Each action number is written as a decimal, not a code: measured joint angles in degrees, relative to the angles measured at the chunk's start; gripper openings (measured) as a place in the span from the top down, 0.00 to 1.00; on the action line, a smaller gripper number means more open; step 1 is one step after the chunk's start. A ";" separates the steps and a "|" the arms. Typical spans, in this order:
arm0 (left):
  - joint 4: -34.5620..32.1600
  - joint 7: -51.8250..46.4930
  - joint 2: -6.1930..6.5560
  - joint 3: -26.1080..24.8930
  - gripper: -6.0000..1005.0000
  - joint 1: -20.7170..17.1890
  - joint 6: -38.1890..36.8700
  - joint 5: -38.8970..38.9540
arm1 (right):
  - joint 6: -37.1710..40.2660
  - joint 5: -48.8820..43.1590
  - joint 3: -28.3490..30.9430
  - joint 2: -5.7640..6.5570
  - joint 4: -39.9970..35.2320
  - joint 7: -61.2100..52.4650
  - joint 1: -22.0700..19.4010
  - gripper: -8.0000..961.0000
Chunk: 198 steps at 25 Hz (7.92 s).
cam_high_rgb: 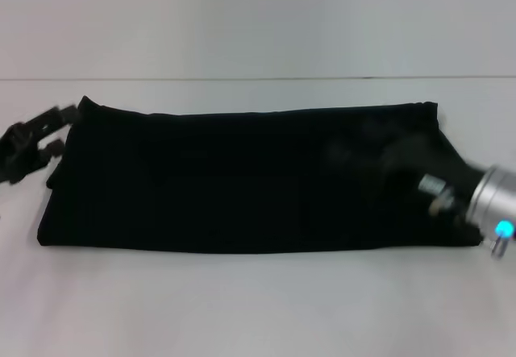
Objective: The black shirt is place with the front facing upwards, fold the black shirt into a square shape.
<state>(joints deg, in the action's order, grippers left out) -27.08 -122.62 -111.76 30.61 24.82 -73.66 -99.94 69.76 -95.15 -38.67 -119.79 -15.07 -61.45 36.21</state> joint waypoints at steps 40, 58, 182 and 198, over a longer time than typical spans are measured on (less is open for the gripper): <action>-0.91 -28.44 1.20 -5.03 0.10 -4.30 -2.01 -20.04 | -0.94 -0.30 -10.36 -0.62 2.60 8.80 -0.55 0.04; 2.00 -28.73 0.97 -2.53 0.13 1.02 4.27 -20.38 | -0.43 0.23 -10.37 -0.70 2.78 8.80 -0.76 0.04; -7.17 20.17 -9.26 6.17 0.11 3.85 -16.67 -10.78 | 4.89 3.53 9.09 -0.49 2.55 11.00 -7.57 0.04; -6.56 22.22 -9.15 -3.80 0.04 3.06 -14.32 -10.70 | -8.86 3.35 -2.59 -0.68 10.78 17.51 -2.16 0.04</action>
<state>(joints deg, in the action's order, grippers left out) -33.65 -100.40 -120.91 26.81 27.87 -87.98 -110.64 60.90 -91.79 -41.26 -120.47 -4.30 -43.94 34.05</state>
